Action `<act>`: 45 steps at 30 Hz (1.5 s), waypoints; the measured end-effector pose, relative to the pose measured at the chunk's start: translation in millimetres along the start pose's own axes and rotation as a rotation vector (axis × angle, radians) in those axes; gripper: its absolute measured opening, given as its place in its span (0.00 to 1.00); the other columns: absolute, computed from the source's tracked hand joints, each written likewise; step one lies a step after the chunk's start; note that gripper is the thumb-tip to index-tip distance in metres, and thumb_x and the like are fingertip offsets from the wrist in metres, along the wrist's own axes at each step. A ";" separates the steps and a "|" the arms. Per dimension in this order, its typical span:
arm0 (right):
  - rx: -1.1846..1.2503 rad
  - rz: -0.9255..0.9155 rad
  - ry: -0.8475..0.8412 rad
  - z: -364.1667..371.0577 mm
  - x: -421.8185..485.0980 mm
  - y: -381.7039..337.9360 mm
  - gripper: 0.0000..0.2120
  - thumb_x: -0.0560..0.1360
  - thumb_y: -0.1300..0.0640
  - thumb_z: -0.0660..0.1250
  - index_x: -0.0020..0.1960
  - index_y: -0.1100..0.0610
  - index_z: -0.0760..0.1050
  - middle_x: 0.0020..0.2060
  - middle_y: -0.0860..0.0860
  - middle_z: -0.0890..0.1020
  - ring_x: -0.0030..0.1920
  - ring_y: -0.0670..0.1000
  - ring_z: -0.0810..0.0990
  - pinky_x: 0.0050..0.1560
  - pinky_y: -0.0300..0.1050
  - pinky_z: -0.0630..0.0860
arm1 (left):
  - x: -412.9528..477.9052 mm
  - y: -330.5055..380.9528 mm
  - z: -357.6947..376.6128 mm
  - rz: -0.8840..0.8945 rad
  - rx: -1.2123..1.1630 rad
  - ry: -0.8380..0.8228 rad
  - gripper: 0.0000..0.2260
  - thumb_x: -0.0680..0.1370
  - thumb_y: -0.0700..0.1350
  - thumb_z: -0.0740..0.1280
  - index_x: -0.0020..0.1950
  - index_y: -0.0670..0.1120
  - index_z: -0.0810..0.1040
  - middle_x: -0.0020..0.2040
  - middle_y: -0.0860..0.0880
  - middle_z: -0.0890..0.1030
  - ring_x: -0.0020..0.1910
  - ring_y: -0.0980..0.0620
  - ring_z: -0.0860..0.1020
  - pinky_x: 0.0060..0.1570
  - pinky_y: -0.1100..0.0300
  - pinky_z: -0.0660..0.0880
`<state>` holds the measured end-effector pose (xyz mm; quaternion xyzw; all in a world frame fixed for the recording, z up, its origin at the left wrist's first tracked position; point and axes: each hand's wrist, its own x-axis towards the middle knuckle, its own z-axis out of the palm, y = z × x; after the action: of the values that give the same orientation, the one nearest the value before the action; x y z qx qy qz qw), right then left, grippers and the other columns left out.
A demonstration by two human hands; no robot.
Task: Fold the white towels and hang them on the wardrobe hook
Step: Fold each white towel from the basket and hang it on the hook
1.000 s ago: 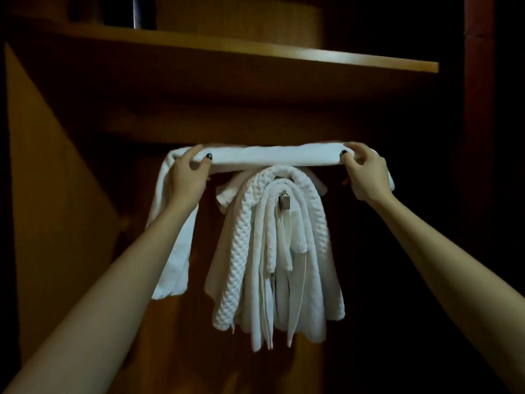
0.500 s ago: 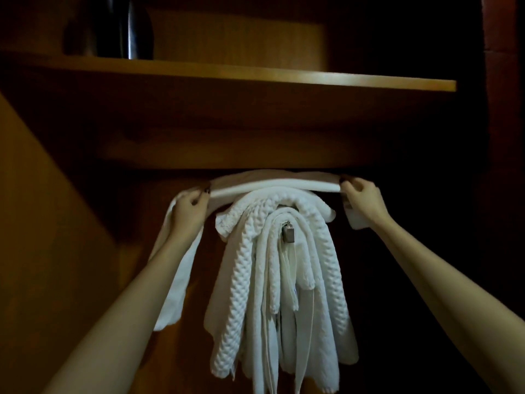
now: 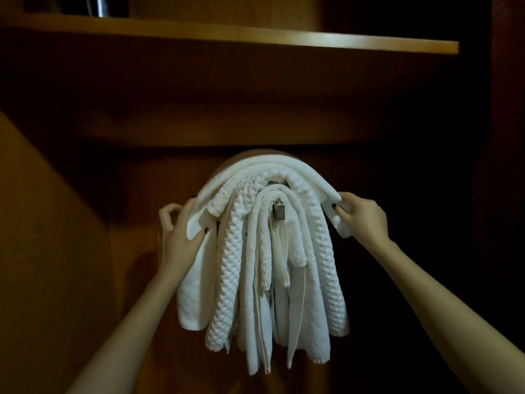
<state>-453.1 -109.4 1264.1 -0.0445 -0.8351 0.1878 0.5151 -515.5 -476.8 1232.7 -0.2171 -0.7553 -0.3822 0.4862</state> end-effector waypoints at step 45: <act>0.592 -0.274 -0.040 7.8 49.5 -38.4 0.23 0.77 0.66 0.64 0.70 0.50 0.72 0.60 0.42 0.78 0.49 0.26 0.76 0.47 0.23 0.71 | 48.6 18.8 -2.0 0.111 -0.263 -0.087 0.20 0.73 0.42 0.66 0.61 0.62 0.77 0.55 0.73 0.76 0.57 0.71 0.74 0.52 0.77 0.70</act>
<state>-478.4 -133.9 1316.5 0.2237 -0.7523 0.3524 0.5097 -522.2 -469.0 1283.8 -0.3368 -0.7057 -0.4407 0.4410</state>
